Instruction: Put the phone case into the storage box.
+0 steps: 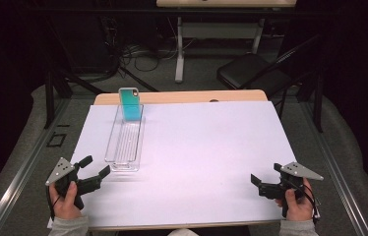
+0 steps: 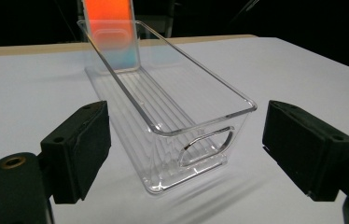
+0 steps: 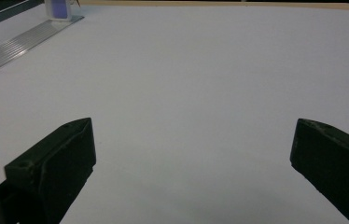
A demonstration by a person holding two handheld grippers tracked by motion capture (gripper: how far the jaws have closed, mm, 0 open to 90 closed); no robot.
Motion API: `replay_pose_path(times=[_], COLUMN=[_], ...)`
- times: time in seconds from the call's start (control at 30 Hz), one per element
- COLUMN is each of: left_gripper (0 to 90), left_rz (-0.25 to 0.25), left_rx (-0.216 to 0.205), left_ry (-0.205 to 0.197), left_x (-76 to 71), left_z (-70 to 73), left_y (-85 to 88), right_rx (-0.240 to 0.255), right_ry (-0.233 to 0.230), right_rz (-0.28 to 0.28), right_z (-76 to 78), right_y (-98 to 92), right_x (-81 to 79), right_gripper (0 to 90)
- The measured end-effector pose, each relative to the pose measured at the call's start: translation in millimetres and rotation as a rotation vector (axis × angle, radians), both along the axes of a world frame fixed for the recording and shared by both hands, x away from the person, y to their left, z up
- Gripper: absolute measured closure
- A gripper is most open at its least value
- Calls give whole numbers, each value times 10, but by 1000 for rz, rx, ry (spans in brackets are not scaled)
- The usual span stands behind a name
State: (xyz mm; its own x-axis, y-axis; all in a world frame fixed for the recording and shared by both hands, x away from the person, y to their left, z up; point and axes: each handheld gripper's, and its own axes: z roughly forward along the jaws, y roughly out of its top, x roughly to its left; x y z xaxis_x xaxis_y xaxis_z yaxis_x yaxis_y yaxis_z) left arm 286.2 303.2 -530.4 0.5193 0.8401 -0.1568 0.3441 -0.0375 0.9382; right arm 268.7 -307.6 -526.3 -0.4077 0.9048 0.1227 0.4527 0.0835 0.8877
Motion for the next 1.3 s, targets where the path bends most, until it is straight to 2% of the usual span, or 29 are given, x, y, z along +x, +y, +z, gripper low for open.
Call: replay_pose_path(times=[0.33,1.0,1.17,1.3], left_gripper=[156,156,156,156], left_rz=[12,27,33,49], left_rx=[-4,-10,-12,-21], left_ry=[8,12,14,14], left_x=[12,21,20,14], left_z=[-27,-49,-51,-46], left_y=[30,84,101,120], right_rx=[-10,-22,-20,-19], right_ry=[16,9,20,19], right_rz=[2,3,5,7], right_z=[-27,-64,-72,-85], right_y=[10,14,12,-2], right_x=[9,24,31,43], right_gripper=[0,0,0,0])
